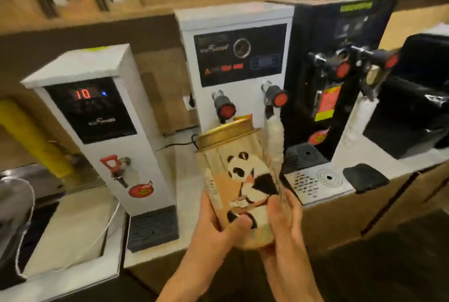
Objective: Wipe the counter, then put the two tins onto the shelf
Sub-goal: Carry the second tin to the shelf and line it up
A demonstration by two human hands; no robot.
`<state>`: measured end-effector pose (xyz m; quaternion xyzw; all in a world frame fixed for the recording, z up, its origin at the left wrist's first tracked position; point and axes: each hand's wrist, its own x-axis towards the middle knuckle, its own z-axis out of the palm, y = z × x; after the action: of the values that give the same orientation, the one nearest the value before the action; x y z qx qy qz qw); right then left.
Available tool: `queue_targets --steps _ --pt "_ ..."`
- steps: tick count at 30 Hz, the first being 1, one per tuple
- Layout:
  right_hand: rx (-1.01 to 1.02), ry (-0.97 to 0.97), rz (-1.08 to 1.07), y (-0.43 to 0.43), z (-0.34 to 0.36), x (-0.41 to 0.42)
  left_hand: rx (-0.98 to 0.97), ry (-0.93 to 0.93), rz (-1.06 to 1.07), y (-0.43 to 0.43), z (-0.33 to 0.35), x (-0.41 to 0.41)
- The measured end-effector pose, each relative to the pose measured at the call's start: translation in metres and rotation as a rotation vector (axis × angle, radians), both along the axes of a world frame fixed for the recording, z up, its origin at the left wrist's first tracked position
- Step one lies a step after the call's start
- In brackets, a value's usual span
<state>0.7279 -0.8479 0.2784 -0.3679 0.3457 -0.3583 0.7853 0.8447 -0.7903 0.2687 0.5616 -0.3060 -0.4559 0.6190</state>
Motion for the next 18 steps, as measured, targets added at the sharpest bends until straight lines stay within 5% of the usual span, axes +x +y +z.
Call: queue_targets --steps 7,13,18 --pt "-0.757 -0.017 0.307 -0.153 0.178 0.118 -0.370 -0.504 0.341 -0.020 0.178 0.105" --pt "-1.635 -0.043 0.263 -0.200 0.377 0.180 -0.500 -0.957 0.349 -0.106 0.304 0.201" --pt "-1.994 0.353 0.237 -0.223 0.481 0.249 -0.540 -0.933 0.303 -0.182 0.355 0.284"
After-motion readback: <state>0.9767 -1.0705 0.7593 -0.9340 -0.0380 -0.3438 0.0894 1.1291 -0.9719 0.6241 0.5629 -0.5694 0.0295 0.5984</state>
